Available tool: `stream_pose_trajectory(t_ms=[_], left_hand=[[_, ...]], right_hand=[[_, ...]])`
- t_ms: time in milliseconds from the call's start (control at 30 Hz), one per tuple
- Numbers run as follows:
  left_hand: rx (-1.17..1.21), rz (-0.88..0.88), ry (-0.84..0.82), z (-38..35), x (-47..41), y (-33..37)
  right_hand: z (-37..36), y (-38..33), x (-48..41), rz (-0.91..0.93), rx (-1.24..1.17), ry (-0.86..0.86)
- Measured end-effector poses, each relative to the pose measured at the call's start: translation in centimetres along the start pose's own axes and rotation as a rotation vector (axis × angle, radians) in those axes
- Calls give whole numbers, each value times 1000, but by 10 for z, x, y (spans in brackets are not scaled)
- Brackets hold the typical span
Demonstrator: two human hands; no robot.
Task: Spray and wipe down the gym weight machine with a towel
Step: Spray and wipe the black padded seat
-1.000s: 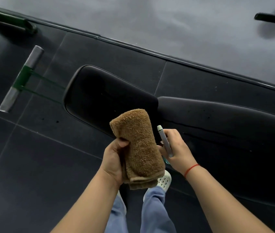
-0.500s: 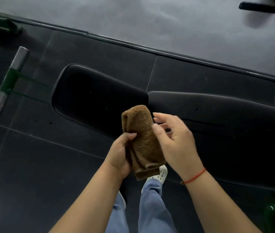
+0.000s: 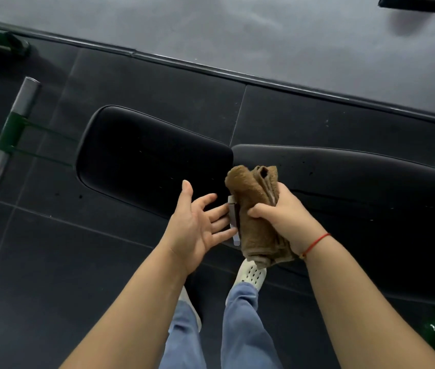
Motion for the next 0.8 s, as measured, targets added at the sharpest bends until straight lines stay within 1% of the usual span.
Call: stream_pose_trajectory(t_ms=[67,133,267,333,400,500,600,733,800], left_hand=[[-208,-56,96,8,-9,-9],[-435,-129,137,12,-16,-21],[-525,-181,54,8,-21,-46],[-642,-226,12,10,-24,-58],[-761,-235,-11,14,-30,-68],[-890,-237,24,16,-41,-78],[-834,-211,42,14,-53,-86],[-609,-153,11,9,-67,-94],[-526,-152,46,9,-73,-92]], right_hand=[[11,14,-10,-87,-228,20],[17,26,-14,-144,-440,79],[20,51,-19,-254,-787,120],[20,58,-22,-303,-866,130],[20,63,-24,-325,-877,134],[21,67,-28,-342,-877,146],[22,68,-31,-342,-866,164],[29,65,-36,-303,-824,163],[33,63,-39,-290,-816,172]])
Point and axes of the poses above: each hand's wrist, its own x-axis away from the middle knuckle, its own z-axis out of the back of the hand, y = z × x, the point moved 3 cm from there along -x, towards the middle knuckle, and after that the axes turned 5 degrees about -x, right-handed, at the moved point
